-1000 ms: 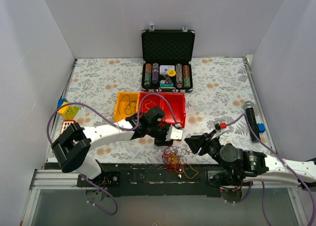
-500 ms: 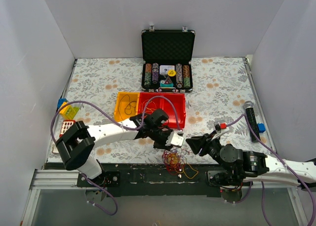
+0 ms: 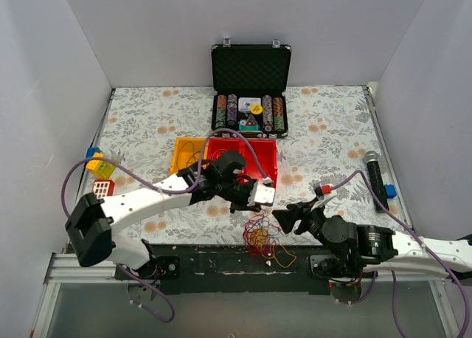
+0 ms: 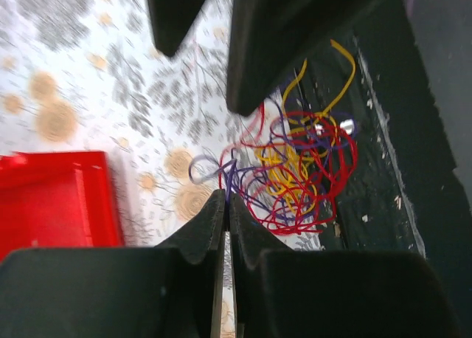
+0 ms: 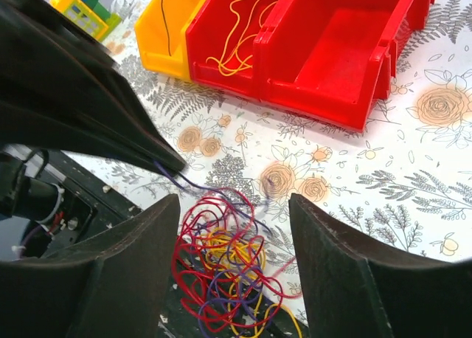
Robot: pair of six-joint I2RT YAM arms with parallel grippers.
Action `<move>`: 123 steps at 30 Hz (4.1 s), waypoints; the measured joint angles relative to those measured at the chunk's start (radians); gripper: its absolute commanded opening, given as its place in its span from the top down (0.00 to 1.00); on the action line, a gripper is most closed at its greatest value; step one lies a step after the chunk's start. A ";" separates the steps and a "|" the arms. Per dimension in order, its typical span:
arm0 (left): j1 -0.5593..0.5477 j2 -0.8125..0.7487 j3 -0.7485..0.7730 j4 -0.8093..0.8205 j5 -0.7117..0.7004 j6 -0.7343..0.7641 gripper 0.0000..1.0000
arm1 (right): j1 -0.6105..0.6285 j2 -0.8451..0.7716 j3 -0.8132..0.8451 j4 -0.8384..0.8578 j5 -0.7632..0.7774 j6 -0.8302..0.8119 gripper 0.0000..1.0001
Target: Untangle the cables
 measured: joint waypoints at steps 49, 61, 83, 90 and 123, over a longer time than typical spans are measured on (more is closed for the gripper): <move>0.000 -0.196 0.792 0.043 -0.306 -0.129 1.00 | -0.034 0.769 -0.143 0.653 -0.124 -0.068 0.41; 0.000 -0.183 0.843 0.460 -0.504 0.049 1.00 | -0.034 0.813 -0.172 0.671 -0.146 0.031 0.37; 0.000 0.037 1.218 1.039 -0.642 0.501 1.00 | -0.039 0.837 -0.183 0.711 -0.144 0.073 0.43; 0.003 -0.152 0.824 1.023 -0.749 0.504 1.00 | -0.039 0.775 -0.185 0.644 -0.170 0.064 0.43; 0.540 -0.267 0.359 0.771 -0.678 -0.236 1.00 | -0.039 0.590 -0.232 0.520 -0.195 0.038 0.46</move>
